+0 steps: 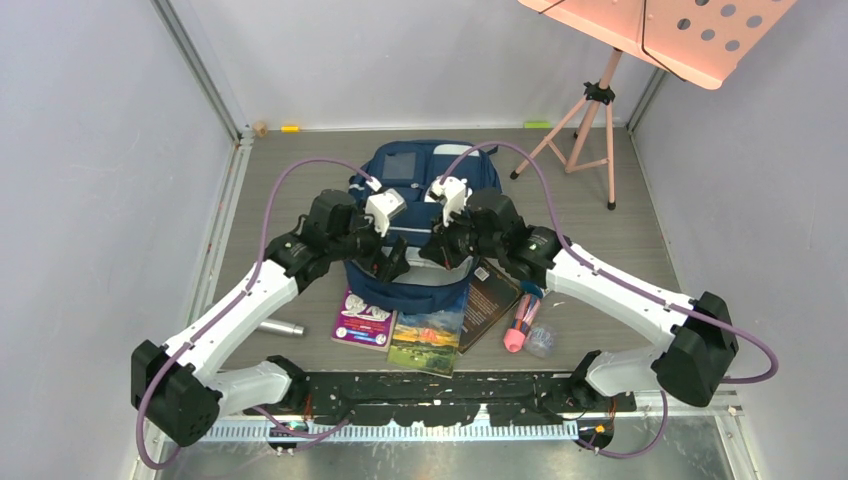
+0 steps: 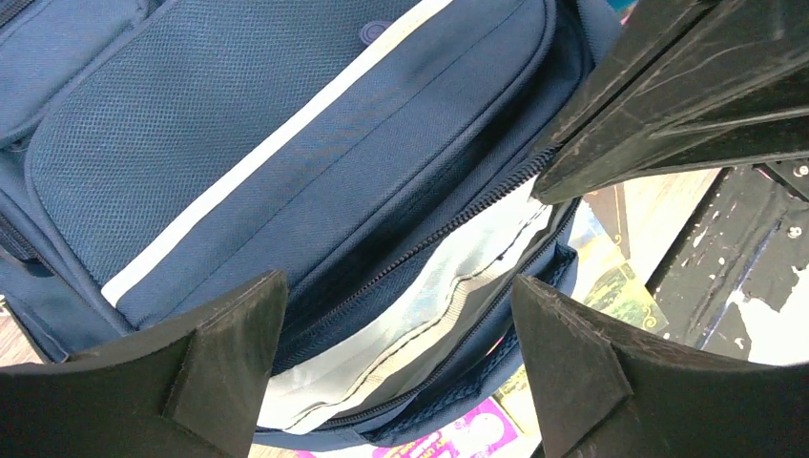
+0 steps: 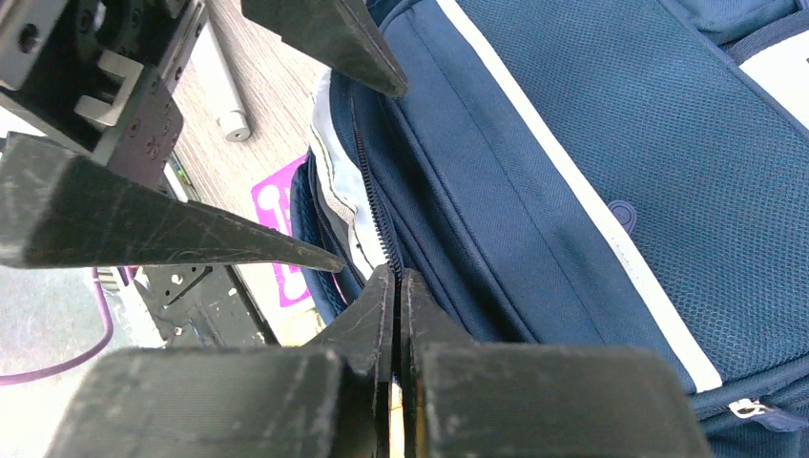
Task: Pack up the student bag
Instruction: Unzip the student bag at the center of the board.
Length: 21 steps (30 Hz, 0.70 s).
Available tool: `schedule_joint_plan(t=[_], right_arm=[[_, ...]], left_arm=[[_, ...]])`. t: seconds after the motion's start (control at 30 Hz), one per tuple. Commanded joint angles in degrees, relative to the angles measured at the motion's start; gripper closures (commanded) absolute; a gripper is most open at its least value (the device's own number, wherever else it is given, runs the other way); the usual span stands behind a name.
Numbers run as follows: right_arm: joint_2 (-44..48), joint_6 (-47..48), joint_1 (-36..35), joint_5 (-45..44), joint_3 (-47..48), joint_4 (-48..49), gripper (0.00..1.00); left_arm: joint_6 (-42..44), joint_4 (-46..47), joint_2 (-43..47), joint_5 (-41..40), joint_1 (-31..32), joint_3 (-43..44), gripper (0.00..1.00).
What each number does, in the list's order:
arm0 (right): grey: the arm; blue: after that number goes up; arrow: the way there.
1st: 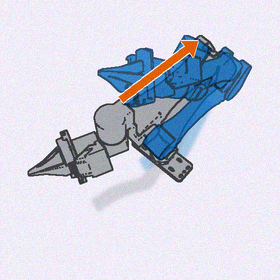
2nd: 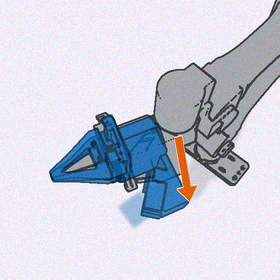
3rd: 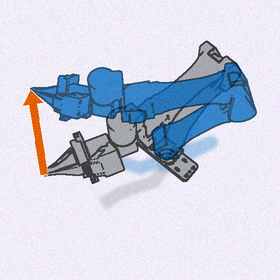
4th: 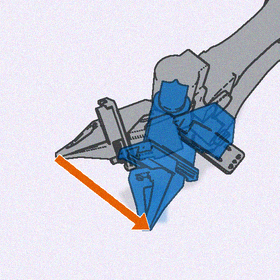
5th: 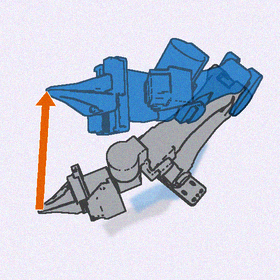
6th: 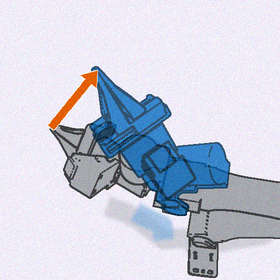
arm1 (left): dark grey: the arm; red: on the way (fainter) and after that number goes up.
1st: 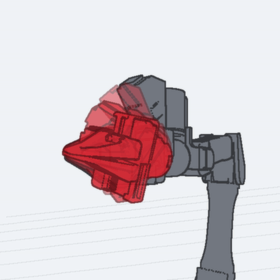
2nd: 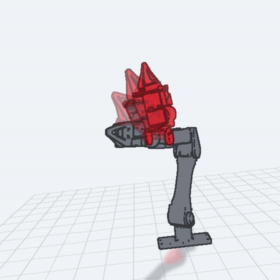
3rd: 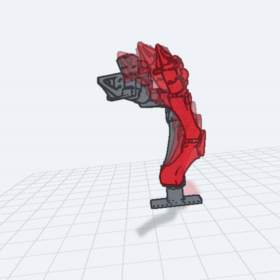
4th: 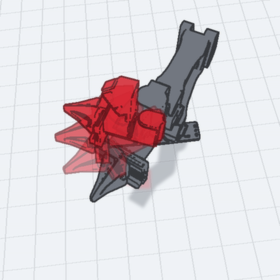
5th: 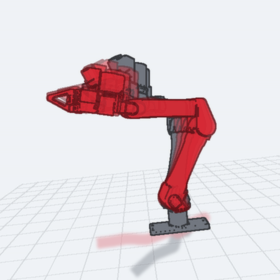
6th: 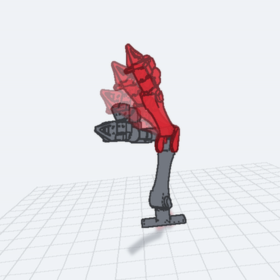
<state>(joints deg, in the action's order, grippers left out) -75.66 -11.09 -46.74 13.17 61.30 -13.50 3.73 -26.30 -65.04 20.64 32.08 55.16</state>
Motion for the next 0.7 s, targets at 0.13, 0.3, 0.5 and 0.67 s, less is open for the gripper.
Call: schedule_joint_plan(t=[0.13, 0.3, 0.5, 0.67], right_arm=[[4.8, 0.3, 0.3, -0.6, 3.8, 5.0, 1.0], [5.6, 0.2, 0.3, -3.9, 4.4, 4.5, 1.0], [5.7, -0.2, 0.3, -13.8, 5.6, 1.6, 1.0], [4.0, -1.2, 0.6, -25.5, 7.0, -0.8, 0.99]], left_arm=[[1.9, -0.6, -1.2, -4.1, 1.8, 1.7, 0.33], [1.8, -2.1, -2.4, -7.7, 3.6, 3.5, 0.79], [-0.2, -1.7, -1.7, -10.8, 3.6, 7.7, 1.0], [-1.5, -3.5, -4.4, -20.7, 3.6, 14.9, 1.0]])
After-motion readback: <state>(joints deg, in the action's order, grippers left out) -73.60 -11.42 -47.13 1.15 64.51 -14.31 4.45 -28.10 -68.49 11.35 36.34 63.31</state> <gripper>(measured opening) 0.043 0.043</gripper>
